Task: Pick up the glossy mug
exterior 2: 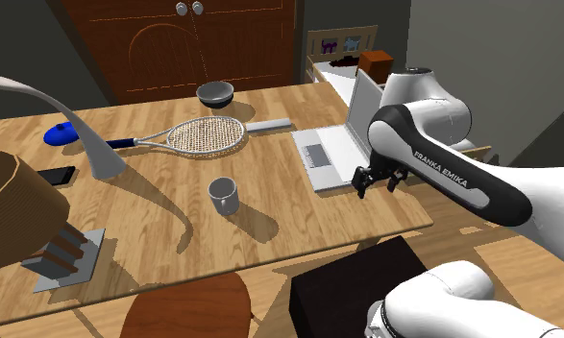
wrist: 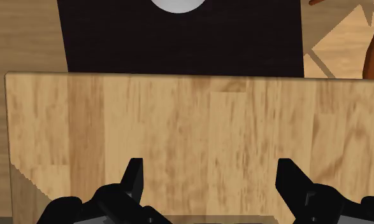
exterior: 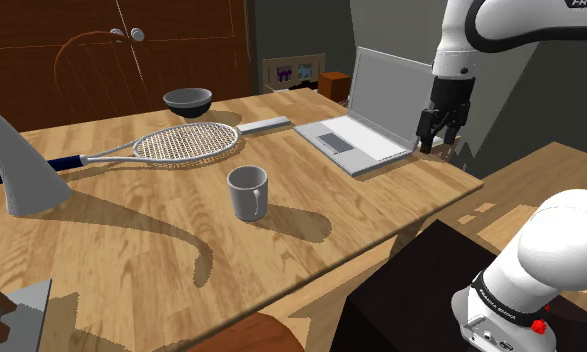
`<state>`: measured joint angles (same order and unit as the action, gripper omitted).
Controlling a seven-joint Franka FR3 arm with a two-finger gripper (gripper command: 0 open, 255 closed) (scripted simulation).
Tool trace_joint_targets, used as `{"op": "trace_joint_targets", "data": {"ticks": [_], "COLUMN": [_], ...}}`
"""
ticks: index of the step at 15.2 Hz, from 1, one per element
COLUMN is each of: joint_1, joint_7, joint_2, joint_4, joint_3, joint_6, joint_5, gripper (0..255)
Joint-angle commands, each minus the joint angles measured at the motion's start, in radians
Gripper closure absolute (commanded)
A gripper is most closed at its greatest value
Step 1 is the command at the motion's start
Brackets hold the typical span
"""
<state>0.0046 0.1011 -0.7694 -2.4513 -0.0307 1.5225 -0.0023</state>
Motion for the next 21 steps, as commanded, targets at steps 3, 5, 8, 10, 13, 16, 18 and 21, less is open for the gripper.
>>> {"op": "trace_joint_targets", "data": {"ticks": [3, 5, 8, 10, 13, 16, 18, 21], "joint_1": [0.020, 0.038, 0.062, 0.077, 0.096, 0.112, 0.122, 0.137], "joint_7": [0.038, 0.075, 0.128, 0.163, 0.215, 0.268, 0.304, 0.359], "joint_2": [0.038, 0.079, 0.147, 0.196, 0.274, 0.357, 0.415, 0.506], "joint_4": [0.015, 0.034, 0.072, 0.102, 0.156, 0.219, 0.266, 0.346], "joint_3": [0.035, 0.070, 0.121, 0.154, 0.201, 0.247, 0.276, 0.318], "joint_6": [0.028, 0.055, 0.096, 0.123, 0.160, 0.193, 0.213, 0.237], "joint_5": [0.034, 0.065, 0.105, 0.128, 0.154, 0.170, 0.175, 0.173], "gripper": [0, 0, 0, 0, 0, 0, 0, 0]}}
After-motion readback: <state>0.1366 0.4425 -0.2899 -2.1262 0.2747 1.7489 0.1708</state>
